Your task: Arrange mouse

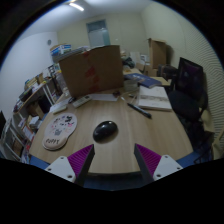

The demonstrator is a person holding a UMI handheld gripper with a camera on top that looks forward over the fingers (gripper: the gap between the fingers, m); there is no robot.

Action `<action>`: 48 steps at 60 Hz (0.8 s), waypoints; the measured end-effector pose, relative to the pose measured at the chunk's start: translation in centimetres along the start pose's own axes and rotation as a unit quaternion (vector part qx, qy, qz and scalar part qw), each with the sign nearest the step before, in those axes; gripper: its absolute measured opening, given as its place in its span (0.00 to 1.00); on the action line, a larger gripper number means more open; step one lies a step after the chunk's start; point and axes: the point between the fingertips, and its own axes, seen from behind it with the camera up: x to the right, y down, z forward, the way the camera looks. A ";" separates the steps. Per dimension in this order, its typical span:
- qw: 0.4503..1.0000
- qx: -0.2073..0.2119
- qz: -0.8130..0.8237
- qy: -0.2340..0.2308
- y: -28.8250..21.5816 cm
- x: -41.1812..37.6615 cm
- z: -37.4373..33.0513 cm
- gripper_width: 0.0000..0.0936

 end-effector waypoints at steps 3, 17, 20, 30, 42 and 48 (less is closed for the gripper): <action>1.000 0.001 -0.013 -0.012 0.1 -1.8 1.5 0.88; 0.999 -0.012 -0.038 -0.020 1.3 -6.1 9.5 0.88; 0.999 -0.016 -0.046 -0.014 1.4 -6.1 11.1 0.88; 0.998 -0.005 -0.063 0.019 -0.7 -5.0 14.9 0.88; 0.997 0.025 -0.061 0.033 -3.7 -5.3 18.3 0.81; 0.997 0.043 -0.053 0.042 -4.1 -5.3 18.9 0.58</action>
